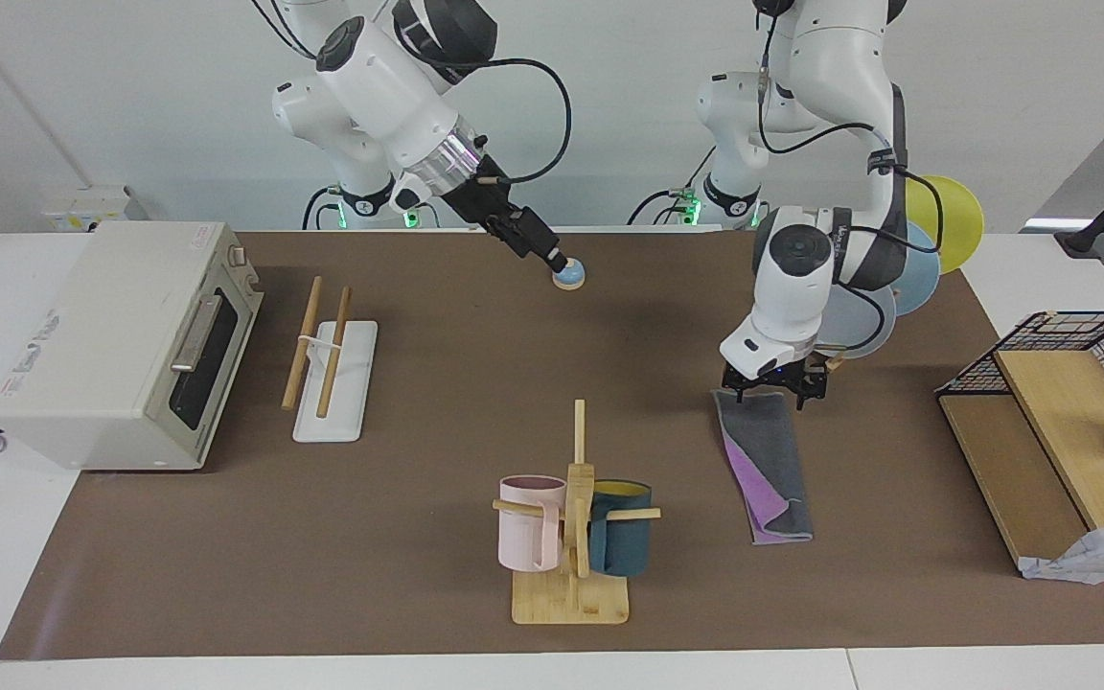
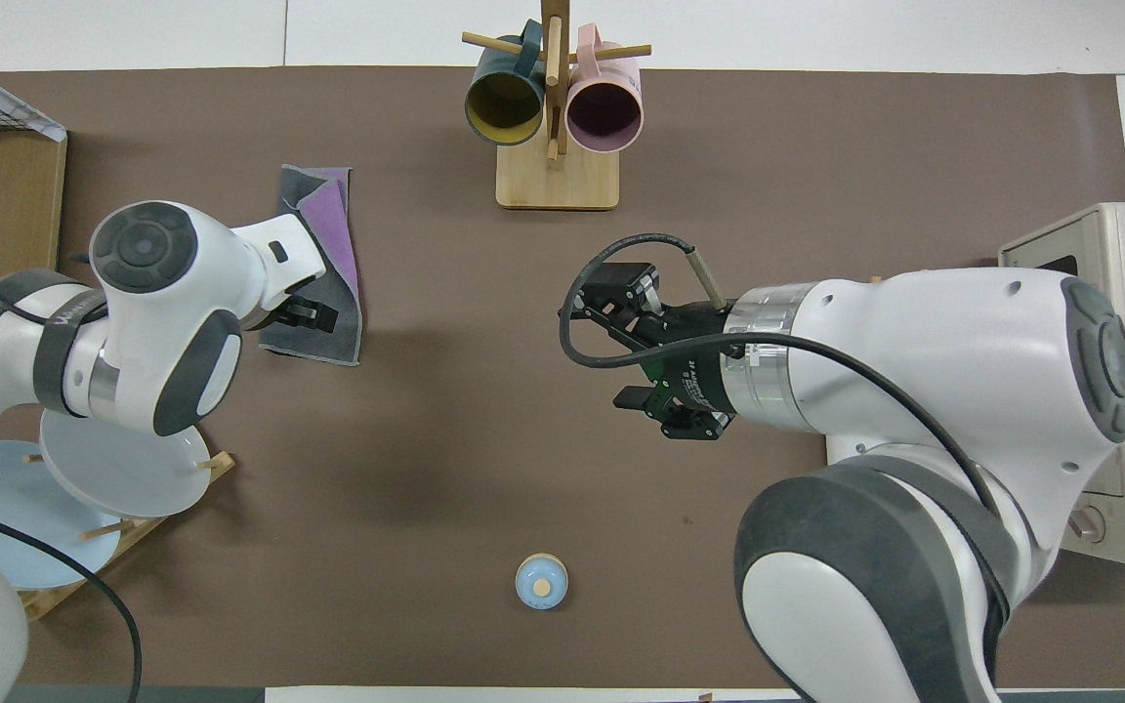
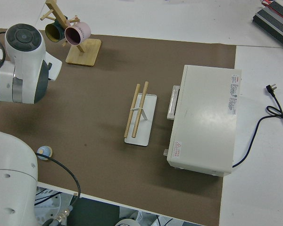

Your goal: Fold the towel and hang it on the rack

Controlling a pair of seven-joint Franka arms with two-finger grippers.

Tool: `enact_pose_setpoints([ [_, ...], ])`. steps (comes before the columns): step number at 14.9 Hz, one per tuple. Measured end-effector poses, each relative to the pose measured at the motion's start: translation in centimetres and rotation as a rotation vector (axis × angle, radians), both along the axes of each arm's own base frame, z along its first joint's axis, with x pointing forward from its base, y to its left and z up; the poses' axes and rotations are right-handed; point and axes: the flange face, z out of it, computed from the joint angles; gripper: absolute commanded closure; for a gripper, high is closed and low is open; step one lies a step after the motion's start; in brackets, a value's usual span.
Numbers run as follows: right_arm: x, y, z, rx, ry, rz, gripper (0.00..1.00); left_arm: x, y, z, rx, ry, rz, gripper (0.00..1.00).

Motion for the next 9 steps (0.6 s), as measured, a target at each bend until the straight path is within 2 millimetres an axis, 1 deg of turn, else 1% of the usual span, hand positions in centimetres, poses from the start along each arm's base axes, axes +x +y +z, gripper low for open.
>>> enact_pose_setpoints([
  [2,0.0,0.0,0.0,0.003,0.001,-0.002,0.00,1.1,2.8,0.7,-0.073,0.006,0.039,0.00],
  [3,0.0,0.0,0.0,0.003,0.001,-0.002,0.00,1.4,4.1,0.7,-0.101,0.008,0.060,0.00],
  [4,0.0,0.0,0.0,0.003,0.001,-0.002,0.00,1.7,4.9,0.4,-0.127,0.008,0.073,0.00],
  [5,0.0,0.0,0.0,0.002,0.002,-0.002,0.00,2.0,5.2,-0.3,-0.146,0.008,0.079,0.00],
  [6,0.0,0.0,-0.1,0.002,0.002,-0.002,0.00,2.2,5.3,-1.3,-0.160,0.011,0.084,0.03],
  [7,0.0,0.0,-0.1,0.002,0.002,-0.002,0.00,2.3,5.2,-2.4,-0.175,0.019,0.094,0.04],
  [9,0.0,0.0,-0.1,0.002,0.002,-0.002,0.00,2.8,5.0,-4.2,-0.192,0.032,0.091,0.12],
])
